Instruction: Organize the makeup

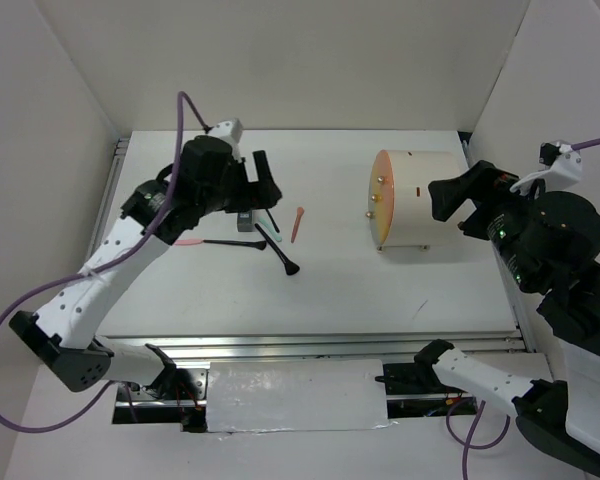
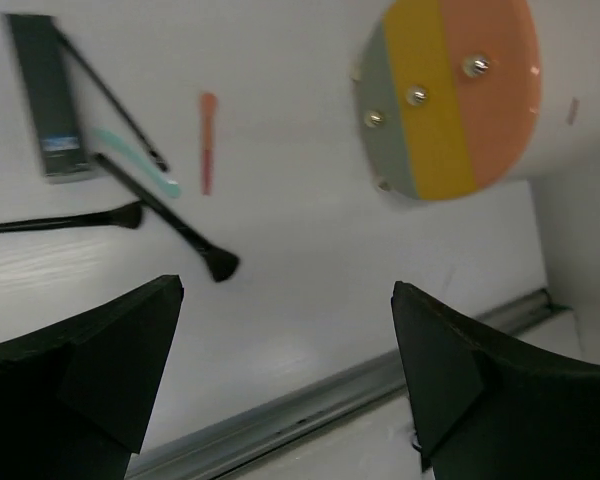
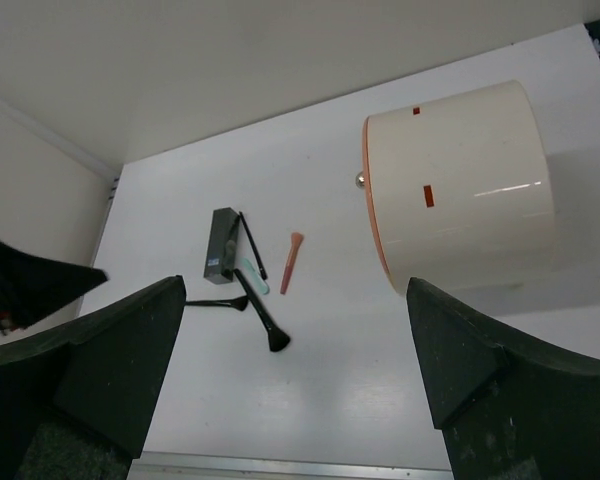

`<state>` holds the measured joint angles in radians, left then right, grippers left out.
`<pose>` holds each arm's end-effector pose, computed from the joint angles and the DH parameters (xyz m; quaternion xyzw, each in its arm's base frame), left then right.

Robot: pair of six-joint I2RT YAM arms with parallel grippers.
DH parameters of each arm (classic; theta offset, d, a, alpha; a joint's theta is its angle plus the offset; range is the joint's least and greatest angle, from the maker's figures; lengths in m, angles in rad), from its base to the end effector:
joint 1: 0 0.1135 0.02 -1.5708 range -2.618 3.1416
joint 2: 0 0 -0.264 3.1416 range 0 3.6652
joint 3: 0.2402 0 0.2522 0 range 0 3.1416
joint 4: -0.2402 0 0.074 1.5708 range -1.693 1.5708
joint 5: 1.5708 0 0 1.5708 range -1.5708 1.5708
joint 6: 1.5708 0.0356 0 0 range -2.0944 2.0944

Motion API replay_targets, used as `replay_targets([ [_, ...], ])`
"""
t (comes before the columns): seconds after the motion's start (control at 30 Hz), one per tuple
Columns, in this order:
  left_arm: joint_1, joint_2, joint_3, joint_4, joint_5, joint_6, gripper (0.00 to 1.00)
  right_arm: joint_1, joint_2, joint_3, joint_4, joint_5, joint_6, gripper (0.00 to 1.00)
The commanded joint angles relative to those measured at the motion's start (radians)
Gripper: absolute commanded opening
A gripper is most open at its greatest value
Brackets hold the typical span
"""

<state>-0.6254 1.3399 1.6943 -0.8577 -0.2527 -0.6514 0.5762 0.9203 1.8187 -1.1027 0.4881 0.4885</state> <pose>0.2189 -0.1471 0.4595 -0.0752 0.8531 -0.2136 0.4700 0.0670 0.0236 0.5312 0.1194 0.7585 0.1495 0.6229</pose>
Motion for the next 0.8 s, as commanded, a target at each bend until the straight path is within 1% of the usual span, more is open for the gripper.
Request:
replay_targets([
  [0.0,-0.002,0.034,-0.138,0.491,0.412,-0.078,0.99,0.004,0.017,0.02,0.064,-0.031,-0.027,1.0],
  [0.03,-0.002,0.056,-0.156,0.559,0.461,-0.1,0.99,0.004,0.022,0.025,0.058,-0.045,-0.027,1.0],
  [0.07,-0.002,0.085,-0.159,0.616,0.545,-0.138,1.0,0.002,0.022,0.024,0.058,-0.058,-0.027,1.0],
  [0.1,-0.002,0.119,-0.153,0.67,0.582,-0.158,1.0,0.002,0.02,0.018,0.058,-0.072,-0.027,1.0],
  [0.13,-0.002,0.192,-0.145,0.769,0.616,-0.178,0.99,0.005,0.009,0.013,0.06,-0.094,-0.022,1.0],
  [0.17,-0.002,0.235,-0.137,0.814,0.668,-0.221,0.99,0.002,0.005,-0.007,0.067,-0.104,-0.022,1.0],
  [0.2,-0.003,0.316,-0.112,0.851,0.693,-0.244,1.0,0.005,-0.004,-0.016,0.072,-0.114,-0.018,1.0],
  [0.23,-0.004,0.355,-0.099,0.953,0.716,-0.269,0.99,0.005,-0.018,-0.022,0.075,-0.135,-0.015,1.0],
  [0.27,-0.004,0.399,-0.063,0.992,0.759,-0.321,0.99,0.004,-0.023,-0.033,0.079,-0.144,-0.013,1.0],
  [0.3,-0.004,0.483,-0.041,1.025,0.776,-0.342,0.99,0.004,-0.037,-0.038,0.081,-0.157,-0.011,1.0],
  [0.37,-0.007,0.559,0.037,1.077,0.787,-0.391,0.99,0.005,-0.047,-0.05,0.087,-0.181,-0.01,1.0],
  [0.4,-0.01,0.627,0.062,1.079,0.784,-0.402,0.99,0.004,-0.057,-0.053,0.087,-0.19,-0.01,1.0],
  [0.47,-0.008,0.712,0.129,1.102,0.785,-0.434,0.98,0.004,-0.063,-0.061,0.086,-0.207,-0.008,1.0],
  [0.6,-0.01,0.823,0.223,1.112,0.774,-0.485,0.95,0.001,-0.07,-0.061,0.073,-0.221,-0.013,1.0],
  [0.63,-0.008,0.837,0.234,1.115,0.771,-0.5,0.92,0.005,-0.069,-0.058,0.069,-0.221,-0.016,1.0],
  [0.7,-0.01,0.861,0.245,1.114,0.756,-0.507,0.91,0.005,-0.069,-0.056,0.063,-0.217,-0.025,1.0],
  [0.73,-0.01,0.867,0.24,1.122,0.754,-0.516,0.85,0.004,-0.067,-0.056,0.063,-0.217,-0.028,1.0],
  [0.77,-0.008,0.88,0.24,1.137,0.756,-0.524,0.83,0.002,-0.067,-0.055,0.063,-0.212,-0.031,1.0],
])
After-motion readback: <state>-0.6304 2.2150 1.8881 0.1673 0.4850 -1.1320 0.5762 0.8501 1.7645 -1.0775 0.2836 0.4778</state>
